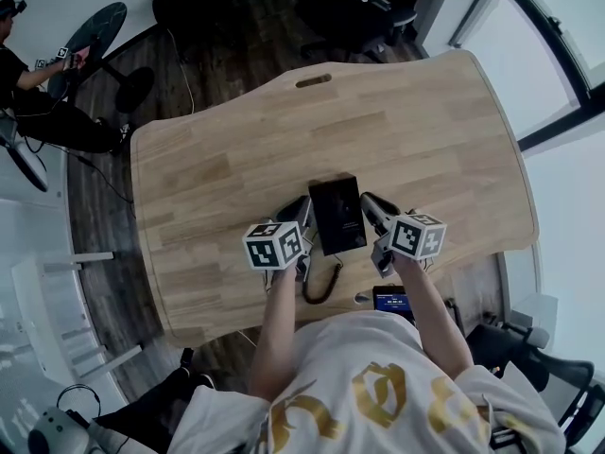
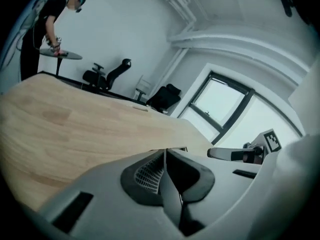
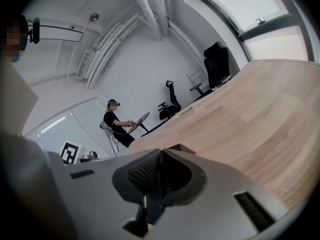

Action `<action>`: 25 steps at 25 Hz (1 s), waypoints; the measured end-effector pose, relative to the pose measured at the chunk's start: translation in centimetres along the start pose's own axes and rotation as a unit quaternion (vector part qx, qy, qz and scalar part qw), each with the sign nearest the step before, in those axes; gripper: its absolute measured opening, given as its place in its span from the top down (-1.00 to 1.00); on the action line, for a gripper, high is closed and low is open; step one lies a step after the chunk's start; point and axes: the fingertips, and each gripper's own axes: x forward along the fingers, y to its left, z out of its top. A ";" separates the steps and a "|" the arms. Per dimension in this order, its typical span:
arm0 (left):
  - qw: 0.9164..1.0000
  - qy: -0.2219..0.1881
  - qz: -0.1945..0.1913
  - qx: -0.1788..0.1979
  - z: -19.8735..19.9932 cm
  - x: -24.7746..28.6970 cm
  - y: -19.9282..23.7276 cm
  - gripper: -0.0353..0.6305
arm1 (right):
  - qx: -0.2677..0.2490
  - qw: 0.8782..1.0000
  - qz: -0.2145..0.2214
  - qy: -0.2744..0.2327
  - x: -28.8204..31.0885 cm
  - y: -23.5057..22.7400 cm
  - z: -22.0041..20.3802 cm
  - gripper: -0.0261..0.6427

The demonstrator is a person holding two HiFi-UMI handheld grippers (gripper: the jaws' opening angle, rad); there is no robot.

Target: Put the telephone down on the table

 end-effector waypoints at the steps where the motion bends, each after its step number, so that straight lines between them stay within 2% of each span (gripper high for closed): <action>1: 1.000 -0.002 0.004 0.010 0.1 -0.4 -0.2 0.84 | -0.007 1.000 0.004 0.000 -0.3 0.4 -0.1 0.85; 8: 0.998 -0.044 0.001 0.034 1.8 -3.2 -2.1 0.87 | -0.067 0.998 0.007 -0.018 -1.9 3.9 0.4 0.87; 14: 0.993 -0.096 -0.006 0.069 3.0 -6.3 -4.4 0.87 | -0.125 0.991 -0.006 -0.047 -3.9 6.2 0.9 0.88; 19: 0.989 -0.125 -0.001 0.081 3.1 -8.3 -5.6 0.87 | -0.118 0.988 -0.012 -0.096 -6.3 7.2 2.0 0.88; 25: 0.985 -0.142 0.002 0.101 2.6 -10.3 -6.9 0.87 | -0.120 0.988 -0.017 -0.096 -8.2 8.1 1.2 0.89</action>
